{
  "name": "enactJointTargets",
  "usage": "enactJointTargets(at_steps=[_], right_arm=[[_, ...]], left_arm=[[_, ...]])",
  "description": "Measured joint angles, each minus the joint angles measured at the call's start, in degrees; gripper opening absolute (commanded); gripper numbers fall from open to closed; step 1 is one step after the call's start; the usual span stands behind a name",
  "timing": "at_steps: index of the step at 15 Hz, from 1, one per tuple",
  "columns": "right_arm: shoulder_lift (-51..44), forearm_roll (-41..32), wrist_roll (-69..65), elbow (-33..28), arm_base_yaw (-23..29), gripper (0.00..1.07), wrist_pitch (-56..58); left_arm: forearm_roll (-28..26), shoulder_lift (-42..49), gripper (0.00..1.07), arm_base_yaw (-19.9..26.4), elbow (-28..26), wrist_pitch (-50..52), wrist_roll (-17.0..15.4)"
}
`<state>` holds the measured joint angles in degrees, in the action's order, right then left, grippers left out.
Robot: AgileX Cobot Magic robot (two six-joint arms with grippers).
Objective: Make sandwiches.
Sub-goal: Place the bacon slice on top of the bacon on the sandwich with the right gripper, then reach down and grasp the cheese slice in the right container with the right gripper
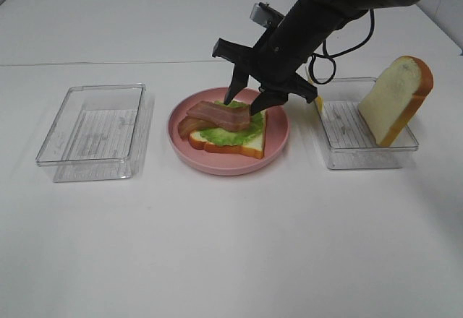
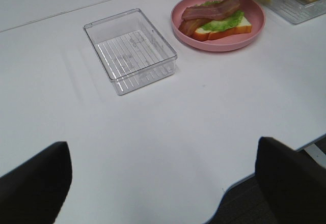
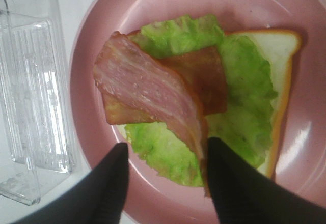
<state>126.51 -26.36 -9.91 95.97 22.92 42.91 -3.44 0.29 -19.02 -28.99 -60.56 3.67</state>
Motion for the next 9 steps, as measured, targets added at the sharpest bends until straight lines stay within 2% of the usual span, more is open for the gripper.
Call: enactJointTargets(at_steps=[1,6,9], right_arm=[[0.0,0.5,0.0,0.0,0.0,0.69,0.6],[-4.9,8.6,0.0,0.0,0.0,0.70,6.5],[-10.9,18.9,-1.4,0.0,0.0,0.70,11.4]], left_arm=[[0.0,0.0,0.93,0.0,0.0,0.0,0.0],[0.0,0.0,0.93,0.0,0.0,0.0,0.0],[0.0,0.0,0.93,0.0,0.0,0.0,0.0]])
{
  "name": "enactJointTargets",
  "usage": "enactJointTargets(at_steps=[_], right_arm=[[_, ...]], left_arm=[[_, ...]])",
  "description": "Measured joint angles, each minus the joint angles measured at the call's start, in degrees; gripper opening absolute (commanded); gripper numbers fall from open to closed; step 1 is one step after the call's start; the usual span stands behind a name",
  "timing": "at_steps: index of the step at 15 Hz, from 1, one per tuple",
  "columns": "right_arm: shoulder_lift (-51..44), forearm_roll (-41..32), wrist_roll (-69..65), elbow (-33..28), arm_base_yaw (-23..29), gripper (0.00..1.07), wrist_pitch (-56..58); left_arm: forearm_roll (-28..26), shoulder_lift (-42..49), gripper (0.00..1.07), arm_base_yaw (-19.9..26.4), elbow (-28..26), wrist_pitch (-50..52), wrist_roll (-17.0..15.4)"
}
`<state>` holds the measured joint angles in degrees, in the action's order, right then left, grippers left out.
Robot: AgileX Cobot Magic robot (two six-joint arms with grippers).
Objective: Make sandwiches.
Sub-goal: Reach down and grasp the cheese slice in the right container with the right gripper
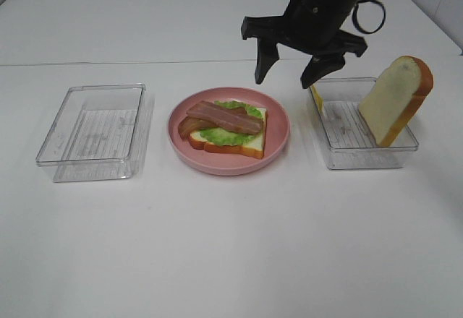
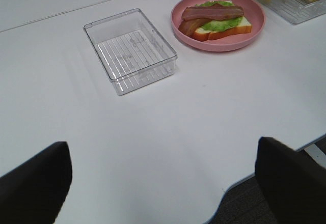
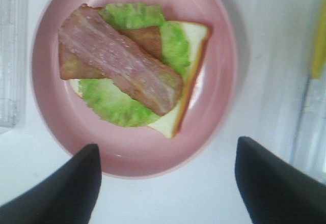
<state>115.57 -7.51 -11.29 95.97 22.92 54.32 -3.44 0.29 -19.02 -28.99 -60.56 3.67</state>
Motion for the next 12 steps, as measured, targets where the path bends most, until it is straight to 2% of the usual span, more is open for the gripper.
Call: enactJointTargets(at_steps=[3,6,7,8,12], right_arm=[[-2.3,8.3,-1.1,2.8,0.0,0.70,9.6],[-2.3,11.0,-1.0,7.1,0.0,0.70,14.8],[-2.0,10.7,-1.0,9.6,-0.9,0.70,15.0],[-2.0,10.7,-1.0,9.6,-0.9,0.70,15.0],[4.4,4.2,2.0,17.4,-6.9,0.67,15.4]], left_arm=[[0.0,0.0,0.93,0.0,0.0,0.0,0.0],[0.0,0.0,0.93,0.0,0.0,0.0,0.0],[0.0,0.0,0.93,0.0,0.0,0.0,0.0],[0.0,0.0,0.93,0.0,0.0,0.0,0.0],[0.0,0.0,0.93,0.0,0.0,0.0,0.0]])
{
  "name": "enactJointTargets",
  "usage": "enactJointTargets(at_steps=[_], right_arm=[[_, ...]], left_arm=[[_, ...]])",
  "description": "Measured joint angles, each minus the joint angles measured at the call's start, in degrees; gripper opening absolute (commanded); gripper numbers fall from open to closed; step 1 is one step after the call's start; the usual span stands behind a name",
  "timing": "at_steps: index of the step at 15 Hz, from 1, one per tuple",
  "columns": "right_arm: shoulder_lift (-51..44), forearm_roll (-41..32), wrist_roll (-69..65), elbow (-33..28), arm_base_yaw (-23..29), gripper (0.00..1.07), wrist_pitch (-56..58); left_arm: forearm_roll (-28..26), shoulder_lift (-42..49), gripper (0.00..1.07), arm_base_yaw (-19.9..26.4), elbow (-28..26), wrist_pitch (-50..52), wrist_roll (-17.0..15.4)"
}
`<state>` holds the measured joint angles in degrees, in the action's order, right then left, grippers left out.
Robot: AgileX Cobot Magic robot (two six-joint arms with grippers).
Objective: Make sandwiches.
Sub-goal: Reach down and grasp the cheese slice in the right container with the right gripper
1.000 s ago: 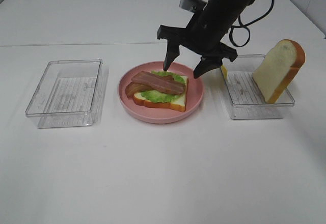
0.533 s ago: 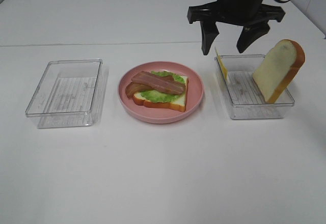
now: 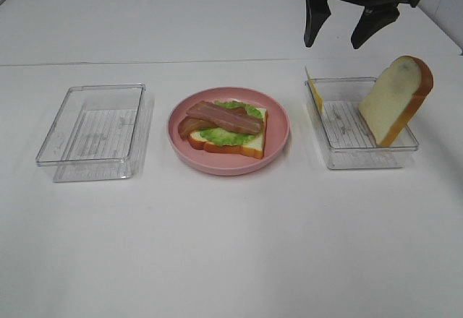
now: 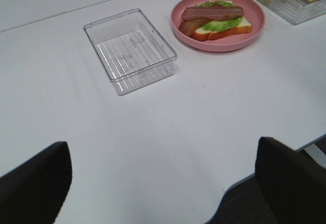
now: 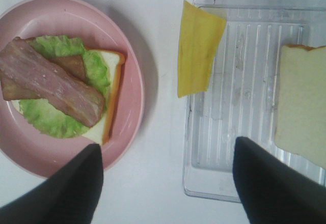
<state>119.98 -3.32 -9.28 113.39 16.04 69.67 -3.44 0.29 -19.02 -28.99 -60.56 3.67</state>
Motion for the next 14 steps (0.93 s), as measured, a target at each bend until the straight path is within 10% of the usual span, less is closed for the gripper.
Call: enactJointTargets(at_steps=[14], right_arm=[[18.2,4.5,-0.7,10.6,-0.4,0.50,-4.9]], left_arm=[[0.0,0.0,0.93,0.0,0.0,0.0,0.0]])
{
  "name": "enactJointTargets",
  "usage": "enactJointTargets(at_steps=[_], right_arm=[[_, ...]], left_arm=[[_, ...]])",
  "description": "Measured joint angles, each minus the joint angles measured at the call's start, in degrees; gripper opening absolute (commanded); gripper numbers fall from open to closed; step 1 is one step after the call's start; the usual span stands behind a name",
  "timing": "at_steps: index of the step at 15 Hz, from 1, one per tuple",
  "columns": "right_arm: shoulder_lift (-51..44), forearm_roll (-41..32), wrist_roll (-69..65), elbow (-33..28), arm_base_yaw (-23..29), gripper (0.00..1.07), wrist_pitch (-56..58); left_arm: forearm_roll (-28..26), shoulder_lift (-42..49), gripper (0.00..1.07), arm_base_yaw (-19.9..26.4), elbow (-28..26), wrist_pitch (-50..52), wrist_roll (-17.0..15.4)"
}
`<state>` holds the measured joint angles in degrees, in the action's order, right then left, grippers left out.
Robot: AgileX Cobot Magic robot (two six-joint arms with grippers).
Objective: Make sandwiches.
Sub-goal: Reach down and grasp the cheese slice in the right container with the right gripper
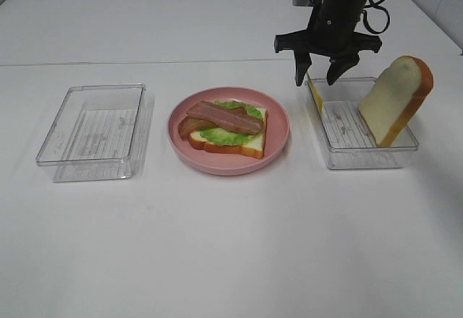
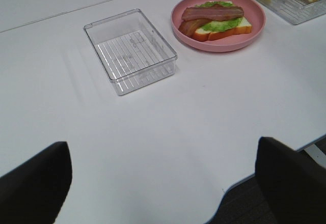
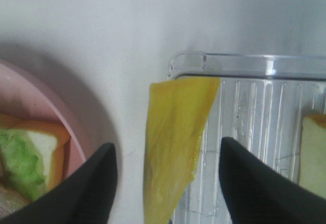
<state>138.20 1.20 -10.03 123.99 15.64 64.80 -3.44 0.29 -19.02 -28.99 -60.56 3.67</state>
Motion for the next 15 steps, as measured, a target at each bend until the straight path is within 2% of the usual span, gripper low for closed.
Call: enactJointTargets(at_steps=[5,6,9,10,15], right_arm=[[1.7,-0.1,-0.7,0.0,0.0,0.46,-0.5],[1.7,-0.1,-0.7,0.0,0.0,0.39,-0.5],[1.7,-0.1,-0.8,0.0,0.0,0.05,-0.5],[1.7,-0.1,-0.8,0.0,0.0,0.00,-0.5],[0.8,0.1,-0.8,0.0,0.0,0.00,0.2]], left_arm=[[0.0,0.0,0.93,0.0,0.0,0.0,0.0],[0.0,0.0,0.93,0.0,0.0,0.0,0.0],[0.0,0.0,0.93,0.0,0.0,0.0,0.0],[0.0,0.0,0.93,0.0,0.0,0.0,0.0],[0.0,0.0,0.93,0.0,0.0,0.0,0.0]])
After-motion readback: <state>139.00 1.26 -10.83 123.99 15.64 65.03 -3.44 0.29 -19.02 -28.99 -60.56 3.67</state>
